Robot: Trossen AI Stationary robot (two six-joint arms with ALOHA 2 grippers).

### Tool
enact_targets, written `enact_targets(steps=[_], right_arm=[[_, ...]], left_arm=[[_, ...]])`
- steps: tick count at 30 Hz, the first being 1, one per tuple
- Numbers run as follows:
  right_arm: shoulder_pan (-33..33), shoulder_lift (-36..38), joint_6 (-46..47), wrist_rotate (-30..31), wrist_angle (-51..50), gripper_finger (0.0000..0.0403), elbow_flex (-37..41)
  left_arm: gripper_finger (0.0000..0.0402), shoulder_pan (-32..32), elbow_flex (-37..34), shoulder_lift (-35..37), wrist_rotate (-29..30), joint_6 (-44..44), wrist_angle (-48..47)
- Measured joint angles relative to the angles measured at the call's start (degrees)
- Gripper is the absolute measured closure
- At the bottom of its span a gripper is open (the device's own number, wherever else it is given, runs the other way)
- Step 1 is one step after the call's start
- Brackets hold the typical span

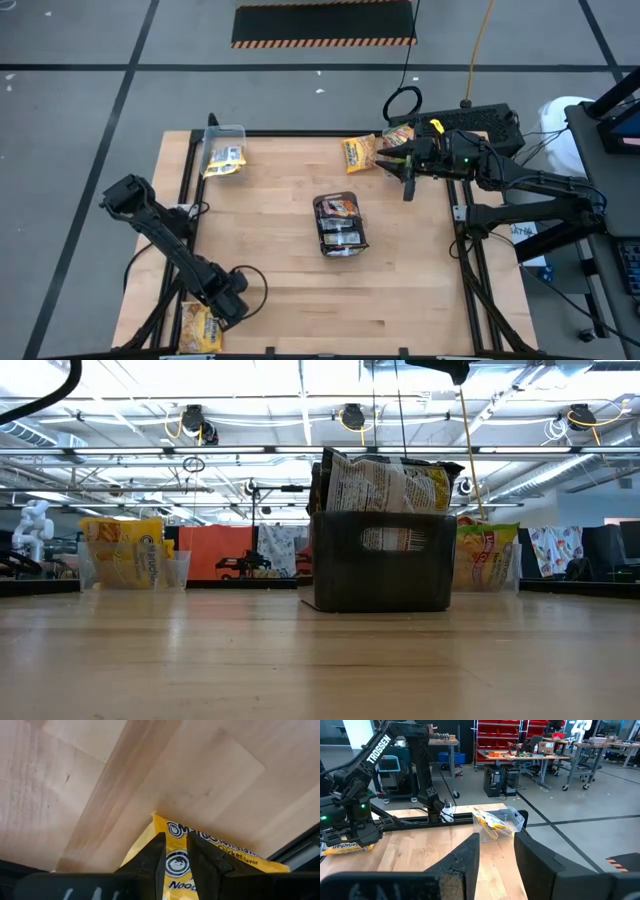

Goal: Sort Maruchan noodles
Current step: Put the bottom yellow noodle pack into the left transparent bin

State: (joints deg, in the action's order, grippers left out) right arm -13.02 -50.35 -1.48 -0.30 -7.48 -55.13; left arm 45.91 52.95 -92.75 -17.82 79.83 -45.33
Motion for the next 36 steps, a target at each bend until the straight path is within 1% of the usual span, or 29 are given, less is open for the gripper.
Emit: enact_targets(steps=[11,18,24,36], right_arm=[[0.00,-0.01,0.00,0.02,0.00,0.0287,0.00],[0.00,-0.01,-0.01,0.02,1.78,0.0287,0.02],[0.00,-0.01,-0.02,0.09,3.01,0.0287,0.01],[0.00,-0.31,-0.02,0.20,2.97,0.0287,0.02]], left_arm=[[0.0316,-0.13,0.00,0.07,-2.12,-0.60,-1.38],[0.0316,-0.13,0.00,1.36,-2.18,0.09,-1.46],[0.0316,-0.13,0.07,2.27,1.31,0.35,-1.70],[0.0316,-0.13,-0.72,1.96,2.53,-0.02,-2.35]])
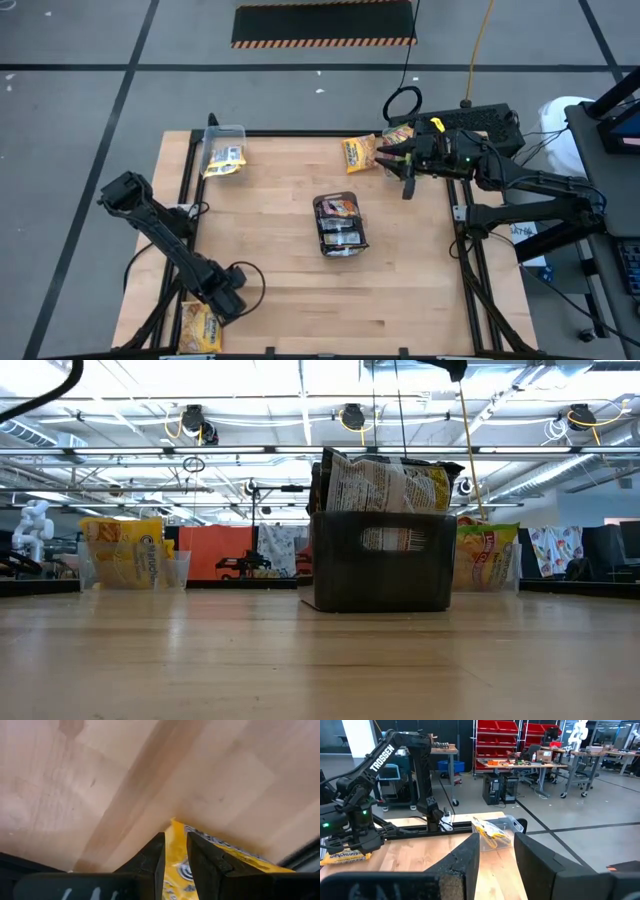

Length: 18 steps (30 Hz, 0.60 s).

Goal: Sort Maruchan noodles
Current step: Put the bottom yellow noodle pack into the left transparent bin

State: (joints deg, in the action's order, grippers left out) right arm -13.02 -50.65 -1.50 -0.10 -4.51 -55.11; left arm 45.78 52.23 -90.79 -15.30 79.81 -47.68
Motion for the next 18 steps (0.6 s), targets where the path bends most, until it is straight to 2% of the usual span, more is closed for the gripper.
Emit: enact_targets(steps=[6,15,18], right_arm=[[0.00,0.00,0.00,0.02,0.00,0.0287,-0.02],[0.00,0.00,-0.76,0.04,0.00,0.0287,-0.02],[0.00,0.00,-0.74,0.06,0.01,0.0287,-0.02]], left_arm=[[0.0316,0.04,-2.91,-0.01,-4.20,0.82,4.78],[0.0316,0.00,-3.04,-0.01,-4.33,1.73,8.64],[0.0316,0.00,-3.04,-0.01,-6.47,1.77,9.16]])
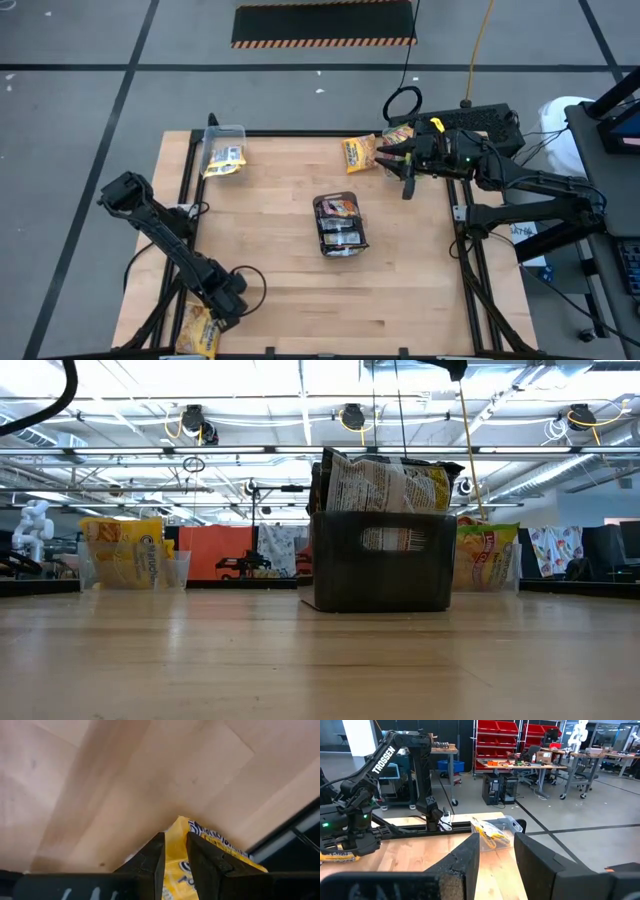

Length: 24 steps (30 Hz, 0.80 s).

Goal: Sort Maruchan noodles
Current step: Put the bottom yellow noodle pack into the left transparent bin

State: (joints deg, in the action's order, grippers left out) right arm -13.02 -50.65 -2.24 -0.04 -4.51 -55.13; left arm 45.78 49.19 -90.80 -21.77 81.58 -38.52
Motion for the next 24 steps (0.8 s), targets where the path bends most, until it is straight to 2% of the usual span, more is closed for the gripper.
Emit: enact_targets(steps=[19,24], right_arm=[[0.00,0.00,0.02,0.01,-0.01,0.0287,0.00],[0.00,0.00,0.04,0.01,-0.01,0.0287,0.00]], left_arm=[[0.0316,0.00,0.00,0.00,-0.29,-0.26,7.44],[0.0316,0.56,0.00,-0.08,2.18,-0.39,6.85]])
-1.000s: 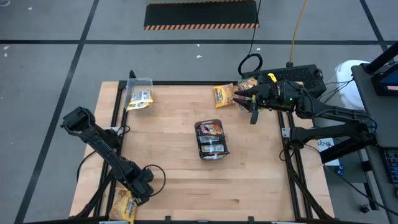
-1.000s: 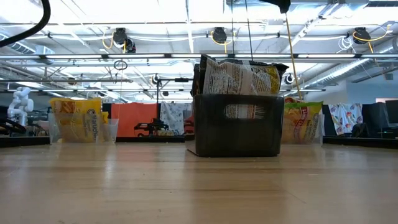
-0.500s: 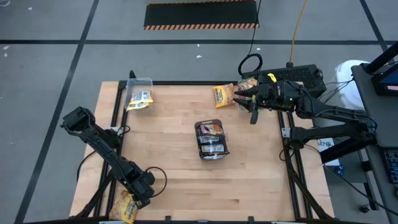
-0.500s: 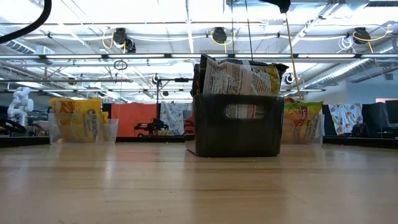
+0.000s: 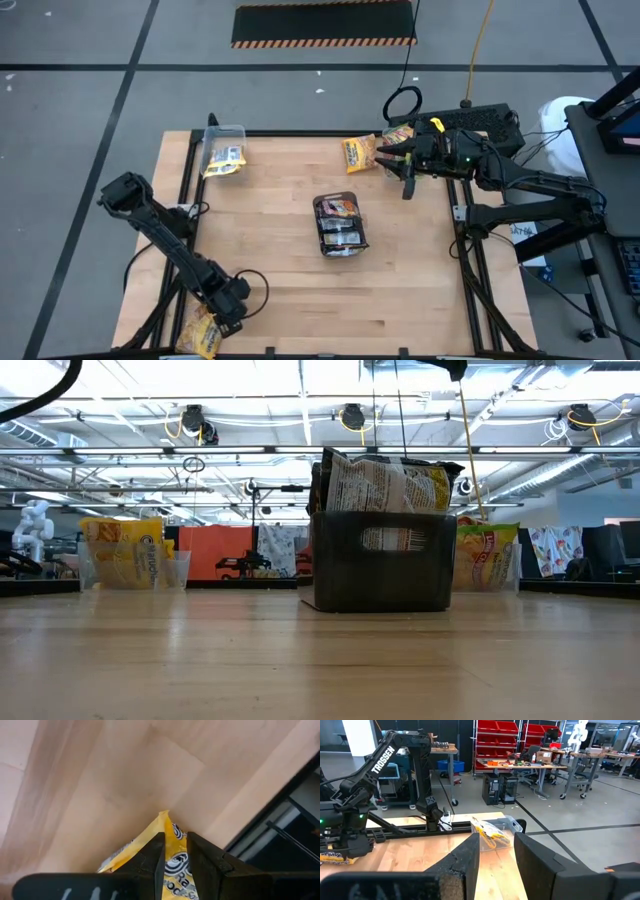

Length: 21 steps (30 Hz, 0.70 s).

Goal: Sort Maruchan noodles
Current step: Put the bottom yellow noodle pack into the left transparent bin

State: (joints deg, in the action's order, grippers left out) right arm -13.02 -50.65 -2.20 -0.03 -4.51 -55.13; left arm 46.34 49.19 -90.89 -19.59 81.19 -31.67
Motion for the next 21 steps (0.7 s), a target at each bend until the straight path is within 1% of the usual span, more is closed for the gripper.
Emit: enact_targets(steps=[4,9,12,17,19,21], right_arm=[[0.00,0.00,0.00,-0.01,0.00,0.0287,0.00],[0.00,0.00,-0.04,0.00,0.00,0.0287,0.00],[0.00,0.00,-0.06,0.00,0.00,0.0287,0.00],[0.00,0.00,-0.12,0.00,0.02,0.0287,0.00],[0.00,0.00,-0.15,0.00,0.02,0.0287,0.00],[-0.02,0.00,-0.15,0.00,0.02,0.0287,0.00]], left_arm=[[0.0316,0.34,0.00,-1.76,0.24,0.15,-0.03],[0.0316,0.33,0.00,-4.24,-1.43,-0.24,1.96],[0.0316,0.35,0.02,-5.47,-1.42,-0.03,1.80],[0.0317,0.33,0.21,-6.38,-1.82,-0.66,1.87],[0.0324,0.31,0.22,-6.41,-1.82,-0.37,1.77],[0.0342,-0.09,0.20,-6.45,-1.99,0.39,1.61]])
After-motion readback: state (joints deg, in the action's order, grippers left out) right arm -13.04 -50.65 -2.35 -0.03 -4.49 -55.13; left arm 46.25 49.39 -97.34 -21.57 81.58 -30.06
